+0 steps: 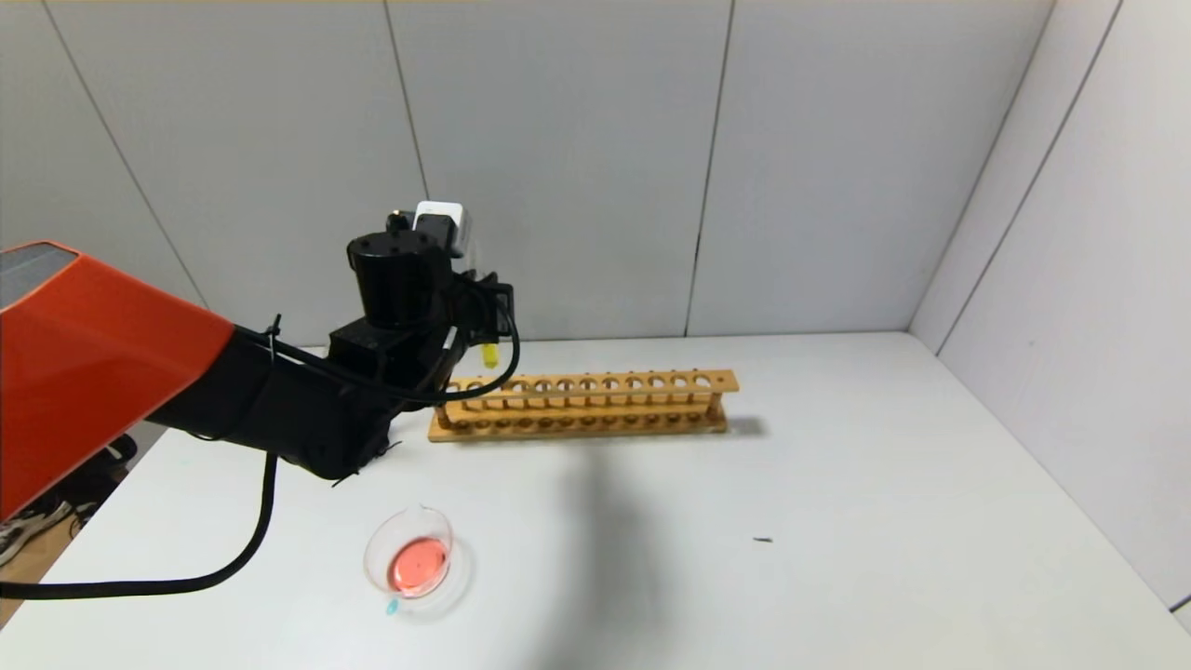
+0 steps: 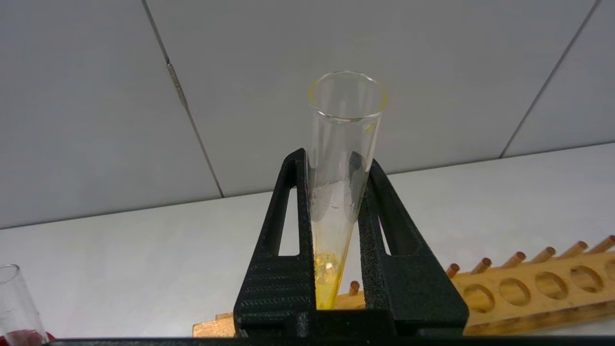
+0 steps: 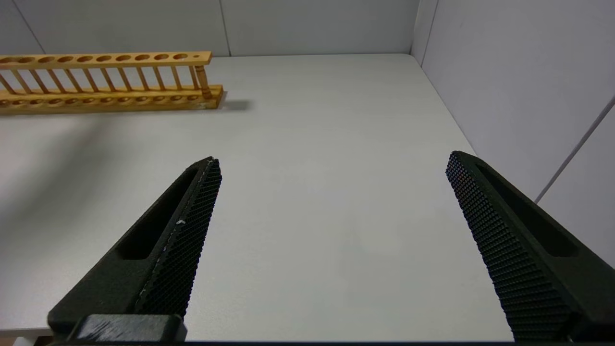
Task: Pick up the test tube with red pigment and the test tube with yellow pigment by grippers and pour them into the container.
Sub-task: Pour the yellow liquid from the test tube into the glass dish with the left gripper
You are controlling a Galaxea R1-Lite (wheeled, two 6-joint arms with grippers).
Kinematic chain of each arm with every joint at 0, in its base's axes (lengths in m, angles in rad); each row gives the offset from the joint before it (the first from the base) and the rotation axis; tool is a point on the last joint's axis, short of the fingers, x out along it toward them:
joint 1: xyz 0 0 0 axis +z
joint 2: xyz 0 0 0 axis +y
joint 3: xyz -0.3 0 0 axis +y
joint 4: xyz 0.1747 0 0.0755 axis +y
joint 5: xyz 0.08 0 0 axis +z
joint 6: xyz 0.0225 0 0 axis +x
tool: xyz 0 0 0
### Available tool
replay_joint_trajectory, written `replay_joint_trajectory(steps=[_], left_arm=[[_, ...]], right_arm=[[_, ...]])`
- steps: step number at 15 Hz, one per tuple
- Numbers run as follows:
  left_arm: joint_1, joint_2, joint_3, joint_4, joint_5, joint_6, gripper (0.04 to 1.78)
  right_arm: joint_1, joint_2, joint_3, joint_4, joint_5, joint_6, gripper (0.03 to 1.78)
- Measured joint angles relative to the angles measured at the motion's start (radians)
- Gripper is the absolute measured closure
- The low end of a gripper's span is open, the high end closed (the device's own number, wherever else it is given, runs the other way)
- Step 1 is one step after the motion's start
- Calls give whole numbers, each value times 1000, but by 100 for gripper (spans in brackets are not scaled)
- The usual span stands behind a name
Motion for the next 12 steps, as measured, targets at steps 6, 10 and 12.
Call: replay_joint_trajectory(steps=[6,10,12], left_arm=[[-18,-153,96,157,11,5,151],[-25,-303,244,233,34,25,151],[-24,-375,316,258,37,45,151]], right_arm=[[0,0,0,0,0,0,10],[0,0,0,0,0,0,10],[0,0,0,0,0,0,10]])
